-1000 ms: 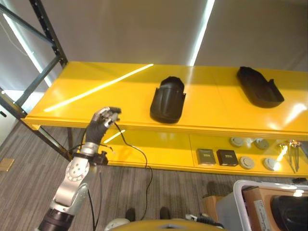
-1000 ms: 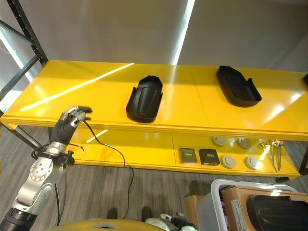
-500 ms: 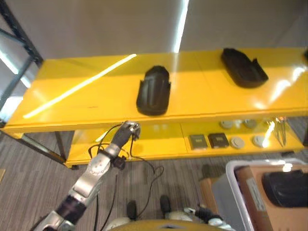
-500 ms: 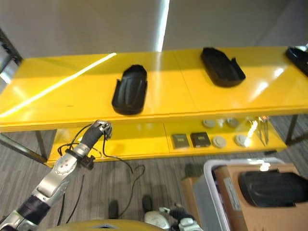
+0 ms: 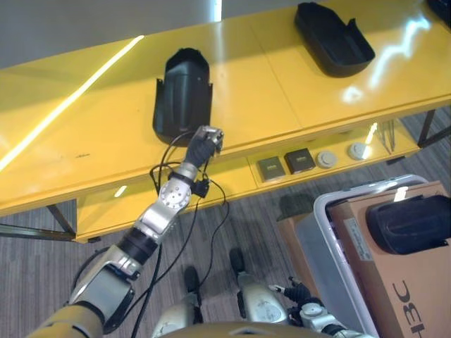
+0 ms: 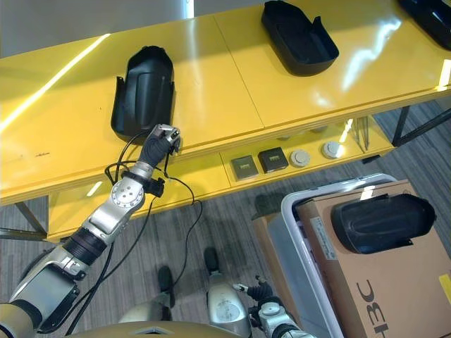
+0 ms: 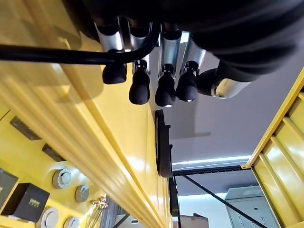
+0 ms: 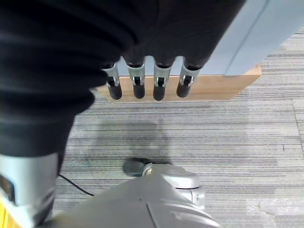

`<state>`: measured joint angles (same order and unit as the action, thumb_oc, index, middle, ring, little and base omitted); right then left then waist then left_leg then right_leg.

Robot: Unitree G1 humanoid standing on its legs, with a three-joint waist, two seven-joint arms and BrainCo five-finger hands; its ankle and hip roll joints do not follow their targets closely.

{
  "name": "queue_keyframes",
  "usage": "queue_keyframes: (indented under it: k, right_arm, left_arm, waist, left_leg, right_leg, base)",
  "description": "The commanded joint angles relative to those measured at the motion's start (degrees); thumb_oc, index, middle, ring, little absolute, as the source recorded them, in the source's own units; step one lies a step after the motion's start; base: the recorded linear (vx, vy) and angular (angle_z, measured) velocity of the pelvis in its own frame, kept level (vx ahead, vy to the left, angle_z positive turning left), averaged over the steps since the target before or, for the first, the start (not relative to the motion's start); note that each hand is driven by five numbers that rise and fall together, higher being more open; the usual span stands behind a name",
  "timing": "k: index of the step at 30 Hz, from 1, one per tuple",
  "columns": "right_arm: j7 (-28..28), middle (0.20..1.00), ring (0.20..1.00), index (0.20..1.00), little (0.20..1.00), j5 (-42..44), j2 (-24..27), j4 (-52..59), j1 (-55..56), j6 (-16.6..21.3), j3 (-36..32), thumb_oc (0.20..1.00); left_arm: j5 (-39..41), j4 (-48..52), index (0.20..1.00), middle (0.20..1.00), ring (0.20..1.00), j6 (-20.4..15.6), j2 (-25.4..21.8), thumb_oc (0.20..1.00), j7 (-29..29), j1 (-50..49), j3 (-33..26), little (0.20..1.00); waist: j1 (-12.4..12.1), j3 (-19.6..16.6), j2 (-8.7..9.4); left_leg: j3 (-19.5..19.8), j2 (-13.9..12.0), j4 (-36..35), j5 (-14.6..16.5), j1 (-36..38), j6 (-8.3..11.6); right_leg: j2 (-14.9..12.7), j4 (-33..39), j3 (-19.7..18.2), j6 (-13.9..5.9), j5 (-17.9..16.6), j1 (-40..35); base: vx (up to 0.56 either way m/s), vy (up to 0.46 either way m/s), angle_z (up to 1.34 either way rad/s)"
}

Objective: Move parts from the plastic box to the shelf.

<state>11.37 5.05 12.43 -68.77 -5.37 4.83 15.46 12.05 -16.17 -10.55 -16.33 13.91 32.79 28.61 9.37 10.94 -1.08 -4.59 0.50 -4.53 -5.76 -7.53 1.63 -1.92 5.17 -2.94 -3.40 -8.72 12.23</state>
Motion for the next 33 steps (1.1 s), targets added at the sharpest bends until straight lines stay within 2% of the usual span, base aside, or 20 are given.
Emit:
queue_keyframes:
  k: [1,7,14,19,21,22,24,27,33]
  right_arm:
    - [1.4,1.000,1.000,1.000,1.000,-0.1,0.1,-1.4,0.2,0.5,1.8,1.000]
    - [1.6,1.000,1.000,1.000,1.000,0.2,0.3,0.0,-0.5,1.3,2.9,1.000]
    - [1.8,1.000,1.000,1.000,1.000,0.6,0.3,0.3,-1.7,1.8,4.0,1.000]
    - [2.0,1.000,1.000,1.000,1.000,0.5,-0.2,0.2,-1.4,1.9,3.6,1.000]
    - [2.1,1.000,1.000,1.000,1.000,0.8,-0.3,0.2,-1.2,2.0,2.9,1.000]
    - [2.3,1.000,1.000,1.000,1.000,1.3,-0.4,0.2,-1.1,2.1,2.1,1.000]
    - [2.2,1.000,1.000,1.000,1.000,1.3,-0.5,0.2,-1.1,2.2,1.9,1.000]
    - [2.2,1.000,1.000,1.000,1.000,1.4,-0.6,0.3,-1.2,2.3,1.8,1.000]
    - [2.1,1.000,1.000,1.000,1.000,0.9,-0.9,0.1,-1.3,2.4,2.3,1.000]
  left_arm:
    - [-2.2,-3.7,0.200,0.200,0.200,-1.9,-0.4,0.200,4.3,4.8,-3.6,0.200]
    - [-1.5,-5.5,0.200,0.200,0.200,-3.0,-0.8,0.200,8.6,9.0,-6.3,0.200]
    - [-1.2,-7.3,0.200,0.200,0.200,-3.9,-0.7,0.200,11.1,13.9,-6.6,0.200]
    - [1.1,2.3,0.200,0.200,0.200,-5.9,-0.5,0.200,9.2,10.0,-8.0,0.200]
    - [2.5,8.5,0.200,0.200,0.200,-6.8,-0.7,0.200,7.0,6.4,-8.4,0.200]
    - [2.9,14.8,0.200,0.200,0.200,-7.5,-1.6,0.200,5.4,2.7,-9.5,0.200]
    - [2.7,19.1,0.200,0.200,0.200,-8.0,-2.3,0.200,4.8,0.0,-10.5,0.200]
    - [4.2,23.5,0.200,0.200,0.200,-8.8,-3.0,0.200,4.3,-3.0,-12.3,0.200]
    - [-0.9,25.8,0.200,0.200,0.200,-9.0,-5.7,0.200,8.0,-5.9,-17.0,0.200]
  waist:
    - [-0.4,-0.2,1.74]
    - [0.2,0.5,1.87]
    - [0.8,0.9,1.91]
    - [0.2,1.0,1.75]
    - [-0.3,1.1,1.56]
    - [-1.1,1.3,1.42]
    - [-1.7,1.4,1.35]
    - [-2.2,1.6,1.15]
    - [-3.4,1.9,1.03]
  left_leg:
    - [4.8,-5.5,-0.5,2.7,-1.5,3.58]
    - [4.3,-5.8,-0.5,2.3,-2.5,3.77]
    - [4.2,-6.0,-0.5,2.1,-3.5,3.93]
    - [4.3,-6.0,-0.5,2.3,-2.8,3.93]
    - [4.6,-6.0,-0.5,2.4,-2.5,3.94]
    - [4.9,-6.0,-0.5,2.4,-2.3,3.97]
    - [5.1,-5.9,-0.5,2.4,-2.2,4.02]
    - [5.5,-5.8,-0.5,2.4,-2.2,4.08]
    - [6.1,-5.6,-0.5,2.4,-2.2,4.14]
  right_leg:
    - [-4.9,-0.2,-1.7,-5.54,4.6,-1.6]
    - [-4.5,-0.2,-2.7,-5.52,4.1,0.0]
    - [-4.3,-0.2,-3.1,-5.61,3.9,1.2]
    - [-4.2,-0.2,-2.8,-5.49,4.3,0.4]
    - [-4.2,-0.2,-2.6,-5.35,4.6,-0.2]
    - [-4.2,-0.2,-2.2,-5.27,4.8,-0.6]
    - [-4.2,-0.2,-2.0,-5.17,4.9,-0.9]
    - [-4.4,-0.2,-1.4,-5.09,5.0,-1.3]
    - [-4.5,-0.2,-0.5,-4.97,5.2,-1.9]
  base:
    - [0.00,-0.009,-0.10]
    - [0.00,-0.011,-0.10]
    - [0.00,-0.005,-0.02]
    - [0.01,-0.011,-0.03]
    - [0.01,-0.006,0.02]
    - [0.00,0.000,0.00]
    - [0.00,-0.005,0.02]
    - [-0.02,-0.009,0.13]
    - [-0.02,-0.006,0.19]
